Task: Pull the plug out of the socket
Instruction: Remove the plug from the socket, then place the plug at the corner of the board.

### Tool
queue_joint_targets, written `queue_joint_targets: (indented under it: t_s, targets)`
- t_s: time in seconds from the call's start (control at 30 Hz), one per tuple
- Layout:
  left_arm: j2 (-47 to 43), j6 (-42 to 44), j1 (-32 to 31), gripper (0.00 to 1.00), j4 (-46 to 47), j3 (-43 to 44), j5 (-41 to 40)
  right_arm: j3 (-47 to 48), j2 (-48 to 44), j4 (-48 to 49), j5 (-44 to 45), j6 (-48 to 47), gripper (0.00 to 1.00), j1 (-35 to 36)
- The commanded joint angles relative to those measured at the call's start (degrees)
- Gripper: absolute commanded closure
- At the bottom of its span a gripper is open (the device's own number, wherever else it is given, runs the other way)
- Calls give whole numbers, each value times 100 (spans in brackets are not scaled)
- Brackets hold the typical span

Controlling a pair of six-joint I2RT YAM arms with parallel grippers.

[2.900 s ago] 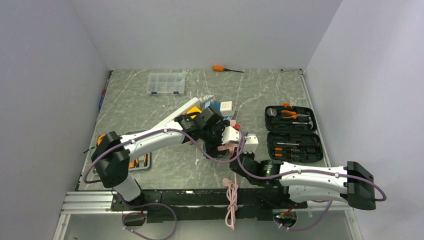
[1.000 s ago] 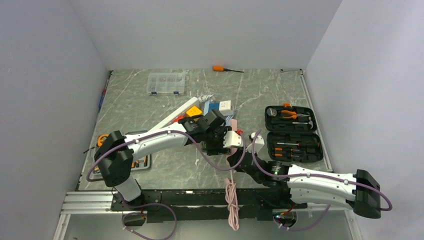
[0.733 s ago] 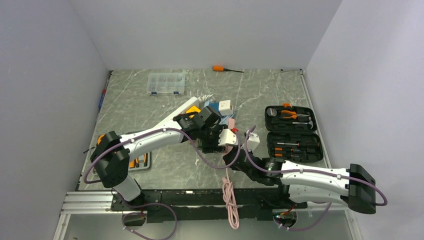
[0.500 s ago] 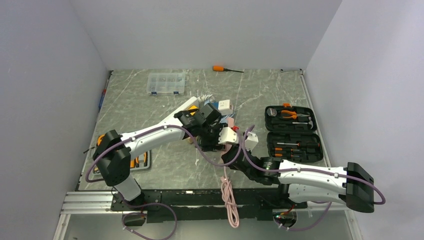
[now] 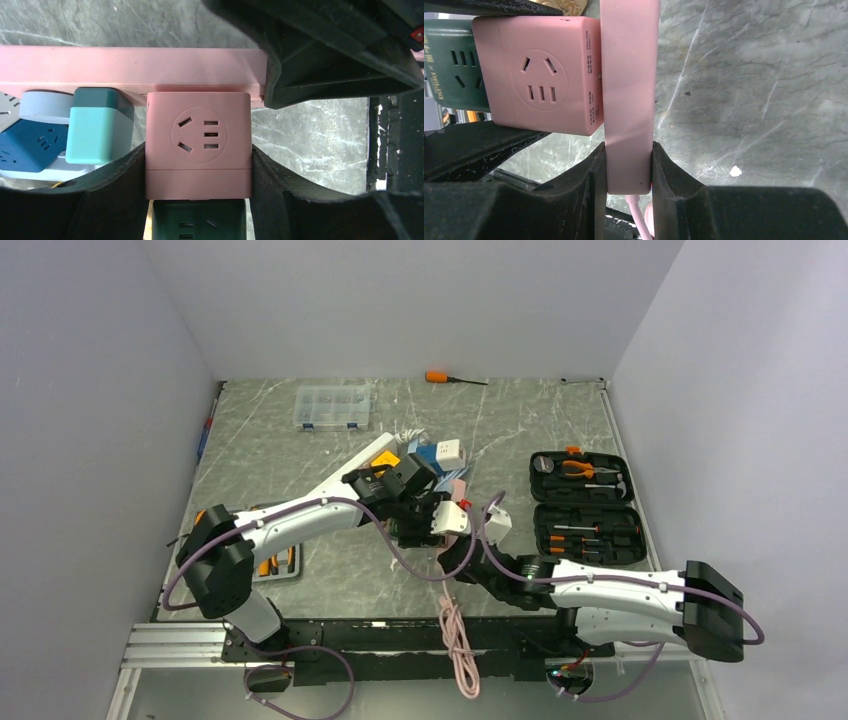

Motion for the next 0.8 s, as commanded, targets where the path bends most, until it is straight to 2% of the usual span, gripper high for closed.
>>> queue_joint_targets:
  t_s: [0.0, 0.17, 0.2, 0.23, 0.27, 0.33, 0.4, 0.53, 0.77]
  targets:
    - [-527, 168, 230, 100, -863, 229, -559, -129, 599, -1587, 271, 120, 100, -133]
    - [-260, 7, 168, 100, -945, 651, -492, -411, 245, -1117, 204, 56, 100, -124]
    - [-267, -21, 153, 100, -934, 632, -462, -507, 62, -1022, 189, 54, 95, -126]
    - [-288, -55, 131, 100, -916, 588, -449, -592, -188, -941, 199, 63, 80, -120]
    - [-306, -93, 110, 100, -890, 536, -433, -678, -388, -822, 217, 31, 71, -136]
    - [-344, -182, 91, 100, -822, 444, -409, -846, -744, -538, 257, -68, 67, -132]
    - [-374, -195, 79, 100, -822, 379, -415, -945, -950, -400, 303, -67, 72, -139]
    - [-568, -192, 78, 100, -871, 54, -492, -836, -878, -635, 341, 10, 99, -159]
    - [-985, -554, -31, 100, -526, -1078, -564, -931, -1417, -456, 338, -247, 100, -184]
